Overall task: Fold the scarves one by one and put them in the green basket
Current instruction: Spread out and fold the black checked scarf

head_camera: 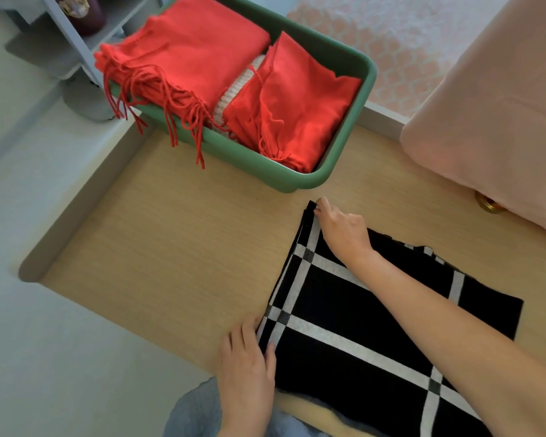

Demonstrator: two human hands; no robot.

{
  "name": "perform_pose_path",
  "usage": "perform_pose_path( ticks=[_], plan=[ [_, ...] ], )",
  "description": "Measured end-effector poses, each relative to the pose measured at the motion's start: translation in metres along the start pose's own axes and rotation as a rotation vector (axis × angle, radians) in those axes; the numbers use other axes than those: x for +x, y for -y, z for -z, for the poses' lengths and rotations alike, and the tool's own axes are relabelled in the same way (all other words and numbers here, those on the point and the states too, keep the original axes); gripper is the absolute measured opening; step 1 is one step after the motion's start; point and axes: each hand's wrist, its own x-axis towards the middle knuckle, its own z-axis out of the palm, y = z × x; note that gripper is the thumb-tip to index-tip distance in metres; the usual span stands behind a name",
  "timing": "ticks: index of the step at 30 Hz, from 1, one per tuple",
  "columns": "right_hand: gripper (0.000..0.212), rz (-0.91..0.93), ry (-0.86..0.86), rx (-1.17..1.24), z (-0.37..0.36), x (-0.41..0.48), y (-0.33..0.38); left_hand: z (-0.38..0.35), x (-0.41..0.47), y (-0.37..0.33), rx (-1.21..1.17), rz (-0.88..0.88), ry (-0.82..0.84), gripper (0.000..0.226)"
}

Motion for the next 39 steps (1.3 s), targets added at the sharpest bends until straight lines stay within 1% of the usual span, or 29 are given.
perform_pose_path(
  ticks=[1,2,4,6,8,9,12,14,16,17,19,21,22,24,25,27,29,30,32,33,35,37,39],
  plan=[
    [0.017,-0.008,-0.034,0.003,0.001,0.0,0.001,-0.004,0.003,0.0,0.013,-0.074,-0.091,0.061],
    [0.018,-0.026,-0.063,0.029,0.004,-0.001,0.002,-0.007,0.006,-0.004,0.002,-0.148,-0.134,0.069],
    [0.028,-0.104,-0.086,0.129,0.01,-0.004,0.003,-0.009,0.018,-0.017,-0.019,-0.317,-0.149,0.083],
    [0.04,-0.21,-0.096,0.233,0.02,-0.017,0.005,-0.015,0.034,-0.031,-0.023,-0.468,-0.142,0.088],
    [0.046,-0.302,-0.08,0.335,0.032,-0.041,0.004,-0.024,0.055,-0.043,0.006,-0.576,-0.116,0.088],
    [0.048,-0.338,-0.045,0.369,0.037,-0.056,0.002,-0.028,0.065,-0.048,0.013,-0.612,-0.1,0.087],
    [0.053,-0.442,0.063,0.401,0.043,-0.106,-0.007,-0.042,0.086,-0.06,0.012,-0.696,-0.064,0.084],
    [0.058,-0.505,0.118,0.393,0.043,-0.137,-0.016,-0.052,0.094,-0.063,0.013,-0.75,-0.047,0.074],
    [0.061,-0.497,0.197,0.337,0.04,-0.162,-0.025,-0.057,0.099,-0.063,0.053,-0.757,-0.031,0.054],
    [0.062,-0.473,0.24,0.3,0.037,-0.171,-0.029,-0.059,0.1,-0.063,0.083,-0.738,-0.026,0.05],
    [0.062,-0.434,0.296,0.243,0.03,-0.179,-0.035,-0.061,0.099,-0.063,0.121,-0.705,-0.022,0.05],
    [0.061,-0.431,0.304,0.208,0.027,-0.176,-0.038,-0.061,0.099,-0.064,0.147,-0.688,-0.051,0.051],
    [0.06,-0.428,0.298,0.216,0.026,-0.173,-0.038,-0.062,0.1,-0.064,0.152,-0.68,-0.061,0.051],
    [0.06,-0.442,0.263,0.318,0.029,-0.17,-0.039,-0.063,0.099,-0.068,0.145,-0.658,-0.076,0.051],
    [0.06,-0.486,0.217,0.389,0.034,-0.171,-0.041,-0.064,0.099,-0.072,0.132,-0.643,-0.091,0.051],
    [0.063,-0.656,0.053,0.436,0.046,-0.182,-0.049,-0.068,0.098,-0.082,0.089,-0.627,-0.108,0.053],
    [0.067,-0.914,-0.103,0.396,0.059,-0.2,-0.065,-0.073,0.098,-0.089,0.053,-0.672,-0.085,0.06],
    [0.069,-1.069,-0.151,0.391,0.063,-0.212,-0.077,-0.074,0.099,-0.091,0.064,-0.702,-0.069,0.062],
    [0.069,-1.359,-0.195,0.465,0.065,-0.24,-0.102,-0.076,0.102,-0.09,0.107,-0.728,-0.053,0.062],
    [0.067,-1.449,-0.204,0.531,0.064,-0.252,-0.112,-0.076,0.102,-0.089,0.11,-0.722,-0.047,0.059],
    [0.056,-1.514,-0.188,0.662,0.067,-0.268,-0.125,-0.076,0.102,-0.088,0.122,-0.715,-0.038,0.057],
    [0.037,-1.485,-0.164,0.748,0.072,-0.269,-0.128,-0.076,0.101,-0.089,0.145,-0.714,-0.043,0.057],
    [0.024,-1.421,-0.216,0.796,0.082,-0.257,-0.123,-0.077,0.102,-0.089,0.163,-0.705,-0.047,0.056]
  ],
)
